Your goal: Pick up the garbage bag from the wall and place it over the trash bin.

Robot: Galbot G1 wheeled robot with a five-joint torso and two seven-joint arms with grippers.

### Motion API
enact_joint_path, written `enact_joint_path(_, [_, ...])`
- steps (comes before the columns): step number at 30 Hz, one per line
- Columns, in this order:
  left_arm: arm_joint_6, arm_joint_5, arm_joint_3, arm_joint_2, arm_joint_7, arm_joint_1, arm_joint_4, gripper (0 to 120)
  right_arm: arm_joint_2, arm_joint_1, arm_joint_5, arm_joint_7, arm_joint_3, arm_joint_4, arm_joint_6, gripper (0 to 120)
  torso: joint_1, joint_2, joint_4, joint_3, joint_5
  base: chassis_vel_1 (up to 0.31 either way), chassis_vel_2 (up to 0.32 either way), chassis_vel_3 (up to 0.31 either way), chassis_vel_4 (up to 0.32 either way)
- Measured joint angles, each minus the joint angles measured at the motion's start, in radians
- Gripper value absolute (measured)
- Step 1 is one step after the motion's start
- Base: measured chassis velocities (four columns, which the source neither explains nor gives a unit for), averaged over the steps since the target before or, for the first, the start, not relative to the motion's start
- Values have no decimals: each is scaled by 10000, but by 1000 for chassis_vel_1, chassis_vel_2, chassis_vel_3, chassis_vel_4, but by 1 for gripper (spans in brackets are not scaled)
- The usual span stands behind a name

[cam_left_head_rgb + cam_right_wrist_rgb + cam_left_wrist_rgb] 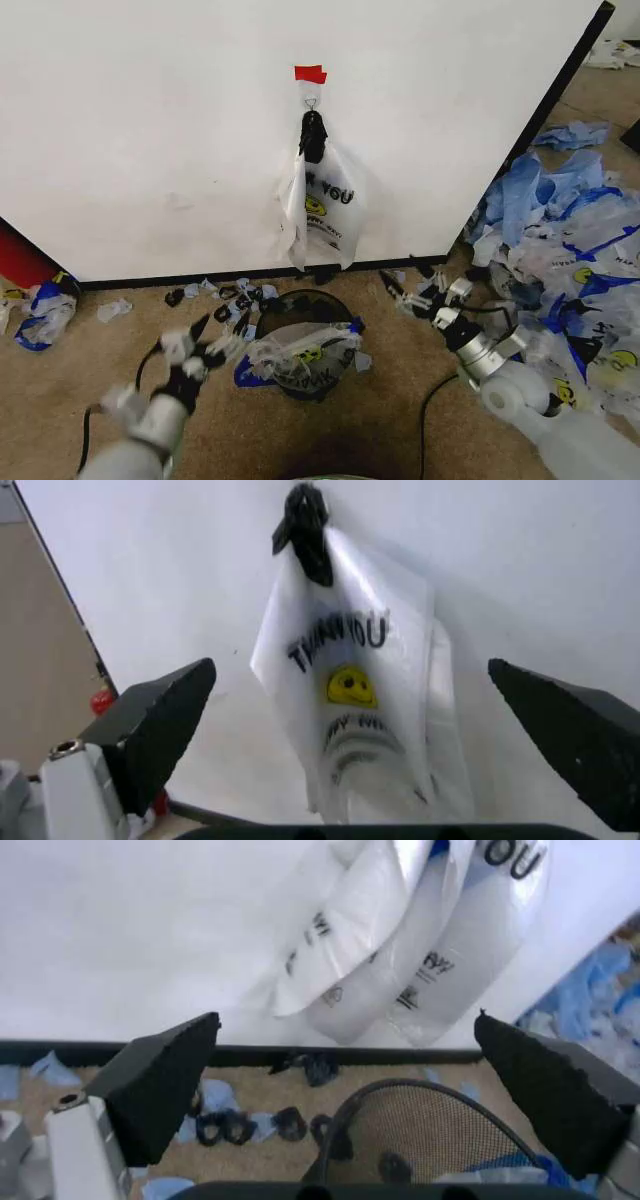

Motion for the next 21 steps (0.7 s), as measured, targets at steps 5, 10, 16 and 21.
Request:
enact_joint_path(5, [848,-1043,733,860,1046,-1567,530,100,-77,-692,-182,81,887,191,-1,100,0,0,10,0,-3,0,0,0,0])
enact_joint_path(10, [2270,-2163,1736,1099,1851,-3740,992,100,28,-1607,-283,44,2265,133,2,100,0,0,5,0,1,0,0,0,0])
enact_joint_path(16, [3810,-2999,3423,619,2439,-6252,1408,100,523,-2365,-580,10,3015,111,53,100,0,0,9,-1,-8,0,0,0,0])
enact_joint_path(21, [4528,-3167,4512,277,2459,-7597,1518,100,847,-2713,-789,-26,3244,127,97,100,0,0,3,0,-4,0,0,0,0])
